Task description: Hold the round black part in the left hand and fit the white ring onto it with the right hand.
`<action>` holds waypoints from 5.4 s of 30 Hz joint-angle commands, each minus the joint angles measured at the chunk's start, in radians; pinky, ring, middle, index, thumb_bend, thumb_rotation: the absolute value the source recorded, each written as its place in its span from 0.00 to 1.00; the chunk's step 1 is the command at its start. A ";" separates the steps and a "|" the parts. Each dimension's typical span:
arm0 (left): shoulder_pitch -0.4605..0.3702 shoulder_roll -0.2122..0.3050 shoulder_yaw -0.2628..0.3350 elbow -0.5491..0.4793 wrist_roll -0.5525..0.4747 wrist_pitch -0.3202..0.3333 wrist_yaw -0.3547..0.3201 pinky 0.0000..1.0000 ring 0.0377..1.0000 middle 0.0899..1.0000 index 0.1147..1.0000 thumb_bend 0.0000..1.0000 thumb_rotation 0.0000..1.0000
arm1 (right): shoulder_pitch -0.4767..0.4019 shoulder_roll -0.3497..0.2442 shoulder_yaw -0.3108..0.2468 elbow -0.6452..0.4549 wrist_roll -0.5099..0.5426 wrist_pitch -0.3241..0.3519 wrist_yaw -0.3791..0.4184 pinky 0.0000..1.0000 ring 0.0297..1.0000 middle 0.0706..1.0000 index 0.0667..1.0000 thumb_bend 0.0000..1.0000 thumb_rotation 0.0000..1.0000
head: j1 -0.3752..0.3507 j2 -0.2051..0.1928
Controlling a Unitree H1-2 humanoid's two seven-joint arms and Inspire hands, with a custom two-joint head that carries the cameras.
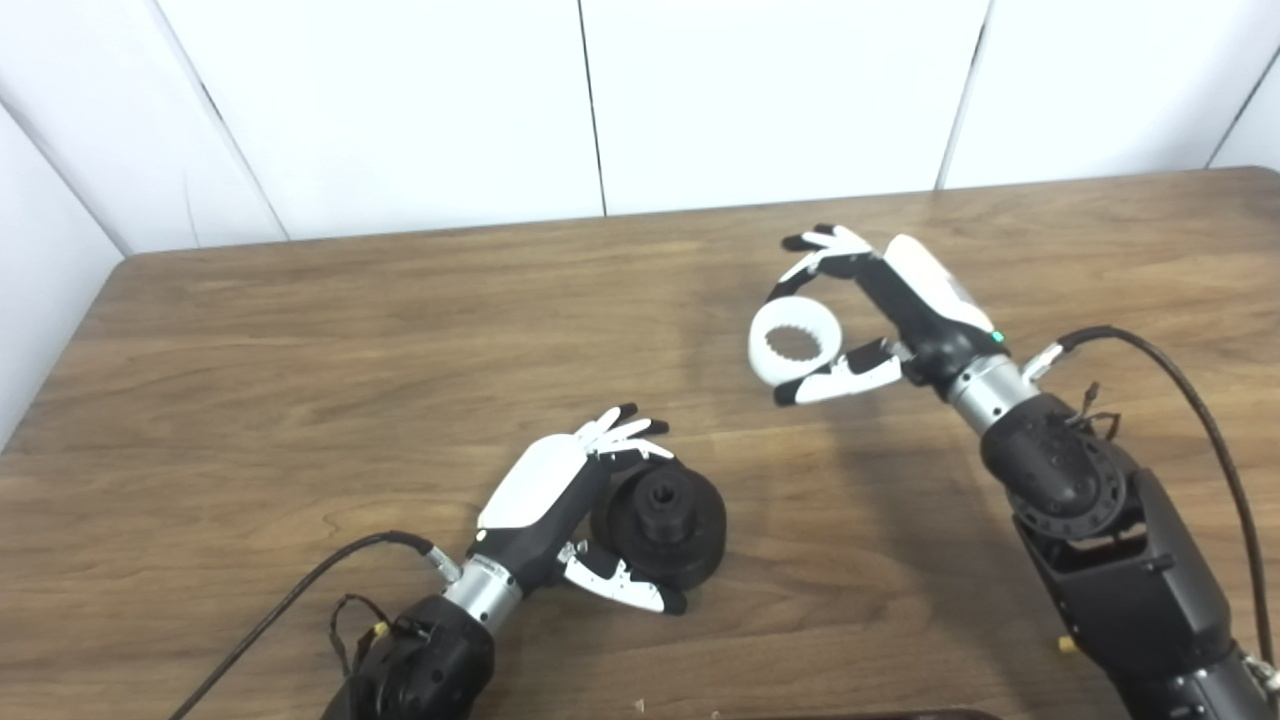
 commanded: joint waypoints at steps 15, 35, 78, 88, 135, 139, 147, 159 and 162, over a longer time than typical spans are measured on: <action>-0.022 -0.004 0.001 0.027 0.026 -0.002 0.019 0.97 0.99 0.90 0.56 0.89 0.22 | 0.020 0.036 0.056 -0.172 0.015 0.049 0.100 0.96 0.98 0.87 0.45 0.53 0.14 | 0.013 0.010; -0.026 -0.008 0.000 0.023 0.033 0.015 0.021 0.98 0.99 0.89 0.56 0.90 0.21 | 0.035 0.045 0.096 -0.244 0.030 0.064 0.171 1.00 1.00 0.87 0.45 0.53 0.15 | 0.022 0.021; -0.010 -0.030 -0.003 0.003 0.021 0.034 0.020 0.99 1.00 0.90 0.56 0.90 0.20 | 0.039 0.064 0.154 -0.166 0.004 0.035 0.180 1.00 1.00 0.87 0.45 0.53 0.15 | 0.038 0.033; -0.013 -0.033 -0.006 -0.005 0.024 0.046 0.021 0.96 0.99 0.89 0.55 0.90 0.18 | 0.044 0.069 0.157 -0.150 0.008 0.017 0.174 1.00 1.00 0.87 0.45 0.52 0.15 | 0.036 0.037; -0.009 -0.038 -0.014 -0.036 0.048 0.071 0.015 0.95 0.98 0.89 0.56 0.90 0.19 | 0.061 0.045 0.142 -0.120 0.015 -0.003 0.173 1.00 1.00 0.88 0.45 0.52 0.15 | 0.050 0.055; -0.009 -0.038 -0.013 -0.039 0.047 0.072 0.012 0.96 0.98 0.89 0.56 0.90 0.18 | 0.065 0.040 0.138 -0.112 0.015 -0.002 0.172 1.00 1.00 0.88 0.45 0.53 0.15 | 0.049 0.055; -0.009 -0.040 -0.009 -0.037 0.040 0.067 0.016 0.94 0.98 0.89 0.55 0.90 0.19 | 0.071 0.037 0.139 -0.089 0.006 -0.011 0.165 1.00 1.00 0.88 0.45 0.53 0.15 | 0.051 0.055; -0.013 -0.042 -0.007 -0.032 0.045 0.066 0.014 0.91 0.98 0.89 0.56 0.90 0.19 | 0.076 0.039 0.141 -0.066 0.002 -0.024 0.162 1.00 1.00 0.88 0.46 0.52 0.15 | 0.050 0.054; -0.015 -0.041 -0.005 -0.031 0.042 0.065 0.013 0.92 0.98 0.89 0.57 0.89 0.21 | 0.073 0.038 0.142 -0.069 -0.001 -0.012 0.167 1.00 1.00 0.88 0.46 0.52 0.15 | 0.050 0.054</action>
